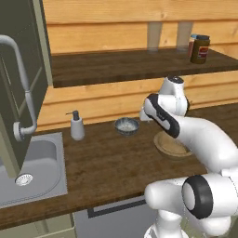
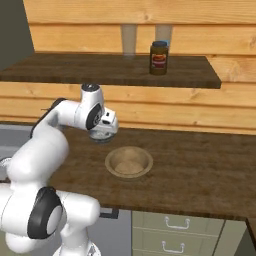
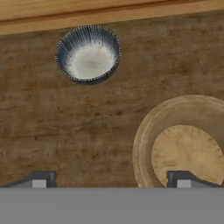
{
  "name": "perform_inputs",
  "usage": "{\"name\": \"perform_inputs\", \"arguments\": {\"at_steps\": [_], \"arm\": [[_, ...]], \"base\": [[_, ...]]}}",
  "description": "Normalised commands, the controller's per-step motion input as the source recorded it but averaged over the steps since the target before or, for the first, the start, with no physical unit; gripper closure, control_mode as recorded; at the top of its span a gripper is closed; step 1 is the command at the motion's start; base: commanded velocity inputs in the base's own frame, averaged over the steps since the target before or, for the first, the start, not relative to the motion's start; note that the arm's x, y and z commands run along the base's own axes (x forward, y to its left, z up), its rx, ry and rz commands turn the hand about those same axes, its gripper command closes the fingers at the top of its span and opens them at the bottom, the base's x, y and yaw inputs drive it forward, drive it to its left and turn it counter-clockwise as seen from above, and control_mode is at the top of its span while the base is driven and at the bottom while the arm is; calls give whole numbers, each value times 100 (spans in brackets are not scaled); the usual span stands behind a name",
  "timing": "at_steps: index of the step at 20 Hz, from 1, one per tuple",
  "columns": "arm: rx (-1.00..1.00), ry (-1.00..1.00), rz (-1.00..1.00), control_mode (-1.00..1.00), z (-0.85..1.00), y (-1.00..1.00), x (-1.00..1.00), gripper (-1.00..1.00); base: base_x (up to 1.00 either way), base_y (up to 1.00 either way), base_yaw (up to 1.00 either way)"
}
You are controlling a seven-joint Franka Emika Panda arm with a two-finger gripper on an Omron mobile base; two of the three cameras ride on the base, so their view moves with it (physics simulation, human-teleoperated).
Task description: Pick up the bowls on the counter and stack them on top of one another in the open cabinet. Place the smaller bowl on top of the larger bowl.
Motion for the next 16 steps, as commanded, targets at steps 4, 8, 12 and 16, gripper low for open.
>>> {"name": "perform_inputs", "arguments": {"at_steps": [4,8,12,16], "arm": [[0,0,0,-100,-36,-5,99,-100],[0,0,0,-100,-24,0,74,-100],[0,0,0,-100,-24,0,58,-100],[0,0,0,-100,-25,0,44,-100]], "base": [[0,0,0],[0,0,0],[0,0,0],[0,0,0]]}}
